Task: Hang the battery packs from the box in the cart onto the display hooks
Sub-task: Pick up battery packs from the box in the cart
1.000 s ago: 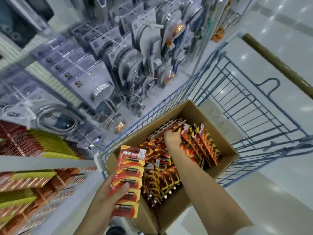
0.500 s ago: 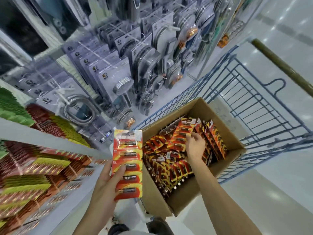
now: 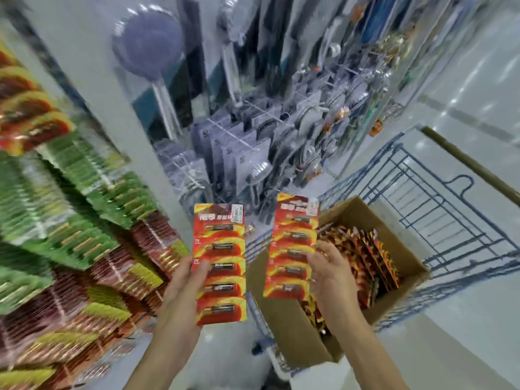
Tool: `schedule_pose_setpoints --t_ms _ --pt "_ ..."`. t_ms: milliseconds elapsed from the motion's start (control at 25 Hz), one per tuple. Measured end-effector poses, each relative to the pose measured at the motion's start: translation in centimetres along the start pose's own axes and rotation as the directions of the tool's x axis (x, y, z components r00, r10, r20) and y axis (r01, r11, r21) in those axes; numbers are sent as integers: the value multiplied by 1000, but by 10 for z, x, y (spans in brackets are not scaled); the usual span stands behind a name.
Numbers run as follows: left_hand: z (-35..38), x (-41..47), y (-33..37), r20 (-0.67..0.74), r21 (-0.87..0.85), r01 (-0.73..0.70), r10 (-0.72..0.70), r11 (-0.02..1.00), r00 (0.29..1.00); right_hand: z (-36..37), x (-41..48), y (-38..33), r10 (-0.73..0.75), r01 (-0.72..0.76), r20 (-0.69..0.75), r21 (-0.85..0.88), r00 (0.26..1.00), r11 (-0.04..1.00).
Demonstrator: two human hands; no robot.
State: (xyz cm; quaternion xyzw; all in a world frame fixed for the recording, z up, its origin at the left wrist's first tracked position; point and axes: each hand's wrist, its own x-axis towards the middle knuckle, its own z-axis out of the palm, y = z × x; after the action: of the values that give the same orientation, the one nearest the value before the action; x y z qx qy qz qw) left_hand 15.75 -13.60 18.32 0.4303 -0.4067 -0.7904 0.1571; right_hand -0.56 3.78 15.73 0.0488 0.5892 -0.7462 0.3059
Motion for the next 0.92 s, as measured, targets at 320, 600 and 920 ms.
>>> schedule_pose_setpoints --t_ms 320,600,920 --pt "-97 -67 72 -300 -184 -204 143 962 943 157 -65 3 -8 40 344 -86 939 995" --pt "-179 -116 133 -507 -204 -451 301 869 808 286 -111 -5 -88 179 563 -108 821 978" --pt "-226 -162 192 -575 -103 -654 491 750 654 372 -155 -7 -157 256 682 -46 715 966"
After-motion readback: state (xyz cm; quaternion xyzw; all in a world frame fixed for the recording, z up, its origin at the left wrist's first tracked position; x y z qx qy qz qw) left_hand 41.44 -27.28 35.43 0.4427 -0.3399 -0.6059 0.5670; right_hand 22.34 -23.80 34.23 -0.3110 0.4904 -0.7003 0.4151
